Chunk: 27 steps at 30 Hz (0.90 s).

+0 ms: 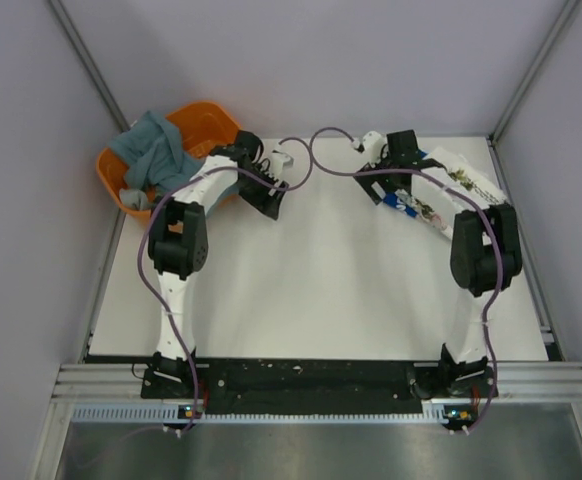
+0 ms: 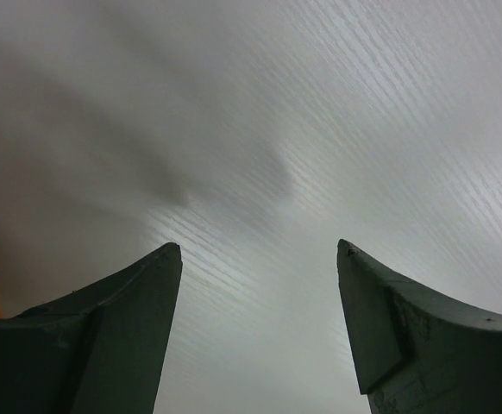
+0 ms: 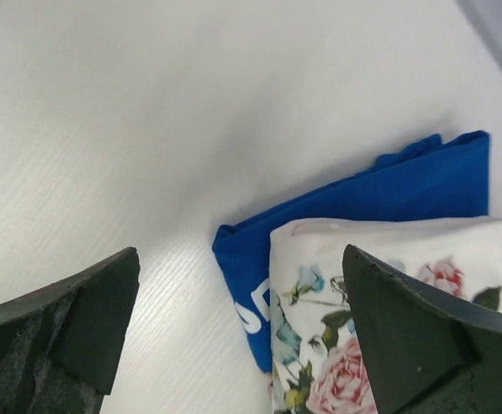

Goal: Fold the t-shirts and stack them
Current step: Put the neatly folded tshirt into the corner of the board with the right arm

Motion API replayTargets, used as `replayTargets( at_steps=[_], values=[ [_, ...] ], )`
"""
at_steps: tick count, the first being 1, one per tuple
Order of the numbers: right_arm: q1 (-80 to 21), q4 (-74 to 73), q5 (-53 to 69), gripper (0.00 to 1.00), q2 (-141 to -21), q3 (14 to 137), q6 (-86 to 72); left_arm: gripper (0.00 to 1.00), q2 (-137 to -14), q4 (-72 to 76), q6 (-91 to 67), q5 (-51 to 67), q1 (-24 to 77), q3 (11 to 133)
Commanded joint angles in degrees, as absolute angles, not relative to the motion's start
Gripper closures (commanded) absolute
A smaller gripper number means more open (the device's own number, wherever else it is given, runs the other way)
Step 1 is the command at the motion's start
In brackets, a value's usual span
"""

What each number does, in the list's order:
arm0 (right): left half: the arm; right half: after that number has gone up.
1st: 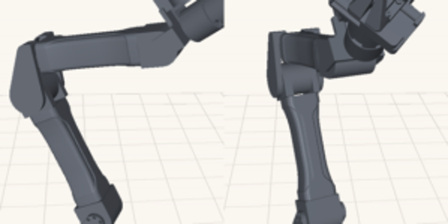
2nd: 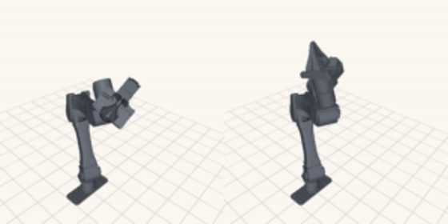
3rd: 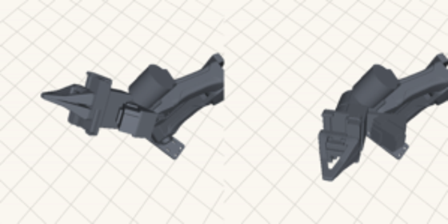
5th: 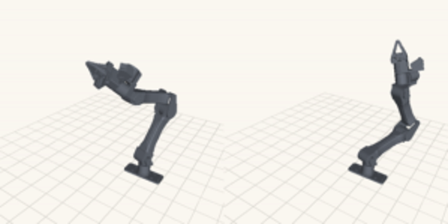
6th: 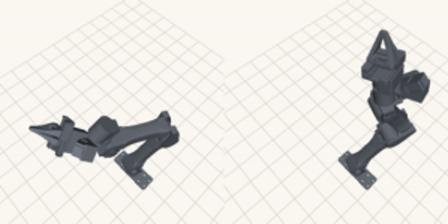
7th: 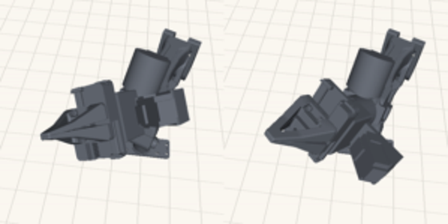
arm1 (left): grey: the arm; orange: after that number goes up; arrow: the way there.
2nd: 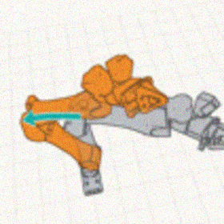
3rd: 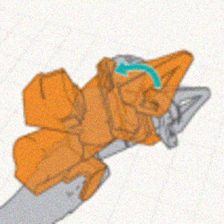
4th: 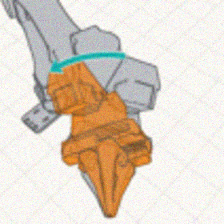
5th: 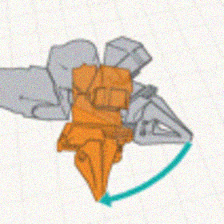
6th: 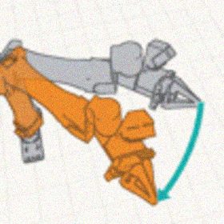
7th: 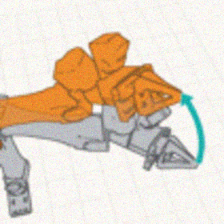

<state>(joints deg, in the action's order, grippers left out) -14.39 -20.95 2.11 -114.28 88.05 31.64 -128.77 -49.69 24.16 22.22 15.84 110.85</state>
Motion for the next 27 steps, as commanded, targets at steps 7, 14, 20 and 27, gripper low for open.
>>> replayTargets(
  at_steps=[7,14,20,27],
  values=[
    [-16.1,-8.9,7.4,0.01,-85.4,70.2,16.3,0.24,-108.3,-43.8,24.9,21.0,15.6,94.2],
    [-11.4,2.8,8.8,0.01,-70.8,47.5,1.6,0.23,-91.3,-28.5,21.0,21.0,12.4,71.9],
    [-4.8,14.0,4.1,0.01,-59.5,29.5,-9.2,0.22,-79.9,-9.4,15.8,21.5,4.8,52.8],
    [-2.3,24.8,-4.5,0.01,-54.9,15.8,-9.7,0.16,-71.2,15.9,12.5,15.8,1.7,32.7]
  ],
)
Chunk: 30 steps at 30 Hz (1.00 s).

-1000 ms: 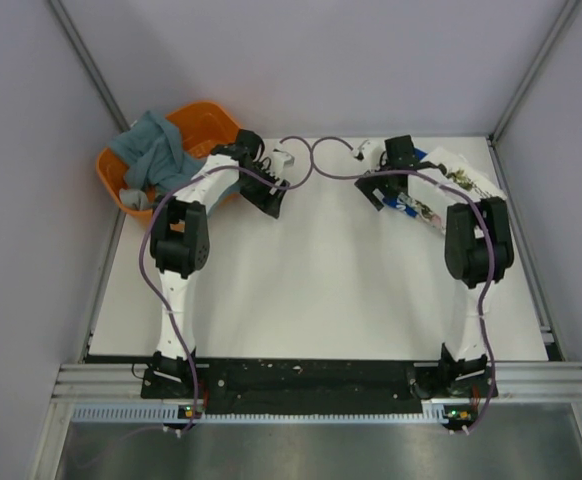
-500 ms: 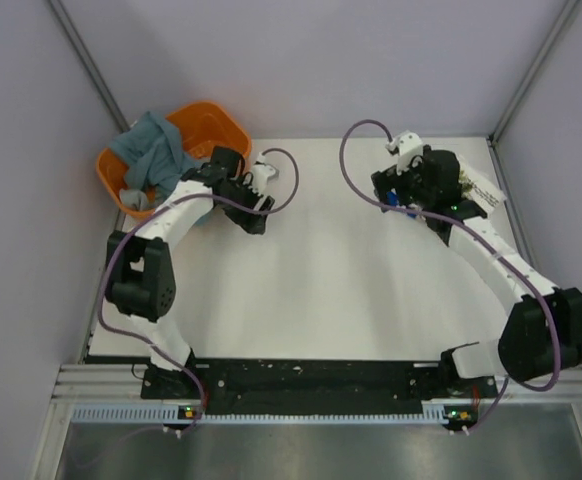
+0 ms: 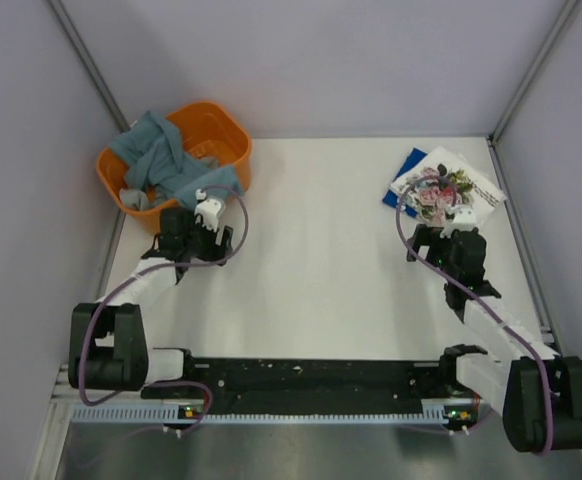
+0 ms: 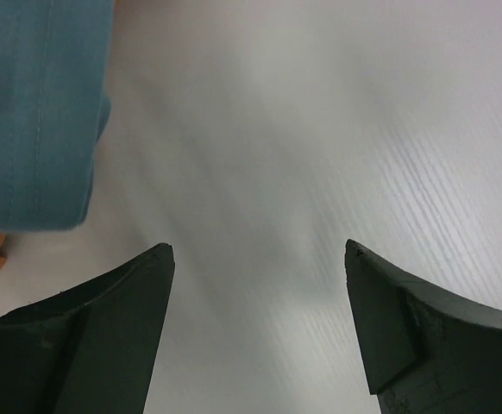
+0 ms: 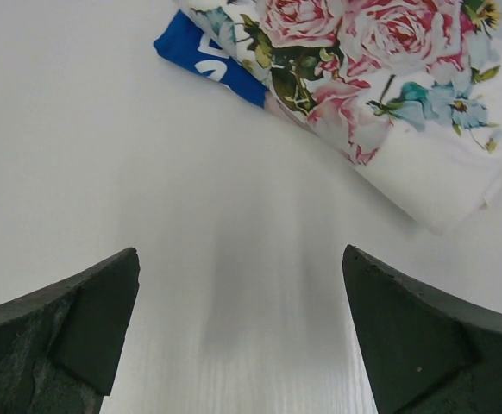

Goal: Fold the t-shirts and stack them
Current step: Put the neatly folded tshirt into the corner of the board with the right arm

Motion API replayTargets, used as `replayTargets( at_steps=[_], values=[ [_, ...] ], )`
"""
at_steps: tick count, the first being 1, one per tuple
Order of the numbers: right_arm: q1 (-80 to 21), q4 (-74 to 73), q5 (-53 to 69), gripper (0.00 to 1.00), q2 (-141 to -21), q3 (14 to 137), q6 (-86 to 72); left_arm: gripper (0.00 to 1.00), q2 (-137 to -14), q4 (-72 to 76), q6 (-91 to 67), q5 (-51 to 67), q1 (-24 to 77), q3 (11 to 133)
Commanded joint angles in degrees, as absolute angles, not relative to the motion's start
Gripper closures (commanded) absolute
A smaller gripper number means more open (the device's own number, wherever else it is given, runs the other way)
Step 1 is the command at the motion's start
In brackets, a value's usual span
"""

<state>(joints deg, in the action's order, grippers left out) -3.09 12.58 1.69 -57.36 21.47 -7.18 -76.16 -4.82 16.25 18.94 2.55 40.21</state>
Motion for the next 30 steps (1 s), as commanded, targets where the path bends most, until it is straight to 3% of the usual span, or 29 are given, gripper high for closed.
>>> replayTargets(
  at_steps=[1,4,7,13,18,22,26,27,30],
  values=[
    [-2.0,27.0,-5.7,0.01,-54.5,13.6,-9.8,0.14,-70.0,21.4,11.0,14.0,1.6,29.4],
    [-1.5,30.2,-8.9,0.01,-52.7,10.5,-9.9,0.01,-67.9,34.6,8.1,8.1,1.5,20.4],
    [-1.5,34.9,-10.3,0.01,-51.4,7.9,-9.0,0.01,-68.7,43.8,7.9,6.0,1.5,16.9],
    [-1.2,40.7,-10.5,0.01,-51.2,5.7,-7.7,0.01,-72.2,46.0,5.7,5.6,1.5,19.0],
    [2.5,51.2,-3.0,0.01,-56.8,5.3,-6.7,0.01,-73.8,49.3,4.1,10.8,1.4,18.9],
    [3.4,56.0,1.2,0.01,-64.9,8.0,-5.8,0.02,-82.2,76.6,5.6,14.9,1.5,10.0],
    [3.4,65.9,1.8,0.01,-75.0,8.3,-5.1,0.01,-78.6,62.3,5.6,14.1,1.5,13.7],
    [3.4,70.8,2.0,0.01,-77.8,7.9,-4.9,0.01,-79.7,62.9,5.6,13.3,1.5,14.4],
    [3.4,65.9,1.9,0.01,-77.2,8.9,-4.8,0.01,-81.4,67.7,4.6,11.4,1.4,13.5]
  ],
)
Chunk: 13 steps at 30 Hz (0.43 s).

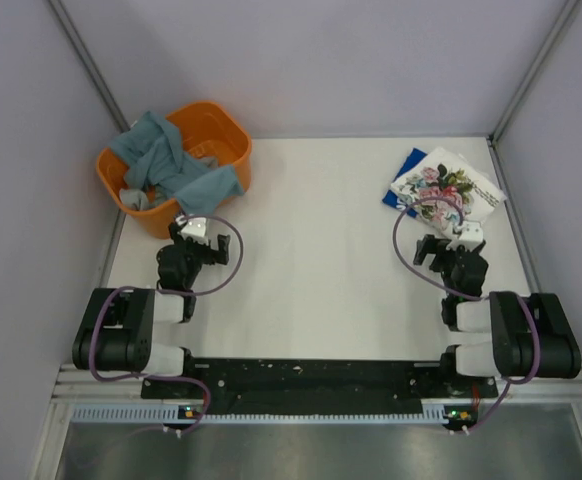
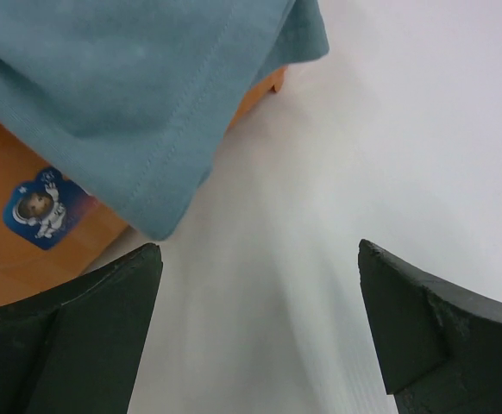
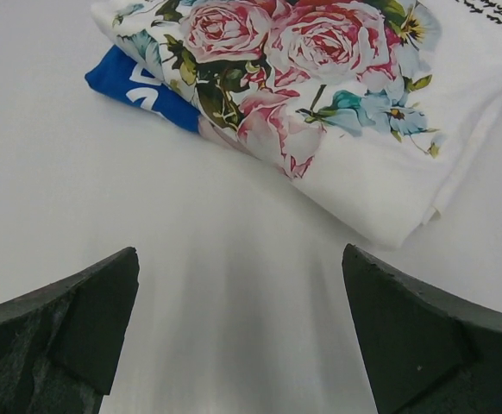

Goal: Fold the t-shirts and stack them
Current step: Put the neatly folded tshirt into the corner of the board with the right arm

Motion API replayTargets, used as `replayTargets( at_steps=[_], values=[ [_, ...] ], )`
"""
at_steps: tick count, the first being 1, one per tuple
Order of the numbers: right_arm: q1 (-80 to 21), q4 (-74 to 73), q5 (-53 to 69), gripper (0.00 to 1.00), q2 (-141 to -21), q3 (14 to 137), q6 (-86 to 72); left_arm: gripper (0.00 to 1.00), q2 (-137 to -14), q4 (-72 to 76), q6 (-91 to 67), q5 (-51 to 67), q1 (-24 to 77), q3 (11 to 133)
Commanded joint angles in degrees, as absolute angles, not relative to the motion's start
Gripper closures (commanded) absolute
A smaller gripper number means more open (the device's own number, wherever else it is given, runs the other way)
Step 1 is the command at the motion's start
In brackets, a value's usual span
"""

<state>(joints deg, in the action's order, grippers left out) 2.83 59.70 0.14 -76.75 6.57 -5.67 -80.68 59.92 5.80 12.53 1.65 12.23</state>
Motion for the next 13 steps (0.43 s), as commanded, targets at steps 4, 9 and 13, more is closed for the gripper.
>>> replayTargets(
  at_steps=[4,9,13],
  values=[
    [3.5,64.3,4.0,0.01,-77.7,10.4,-4.0,0.01,-81.6,67.3,4.3,11.2,1.5,13.7],
    [3.4,64.3,4.9,0.01,-78.2,10.8,-3.8,0.01,-81.7,67.1,4.2,11.0,1.4,14.0],
    [3.4,64.0,4.8,0.01,-78.1,11.0,-3.7,0.01,-81.7,66.9,4.3,11.0,1.4,14.0]
  ],
)
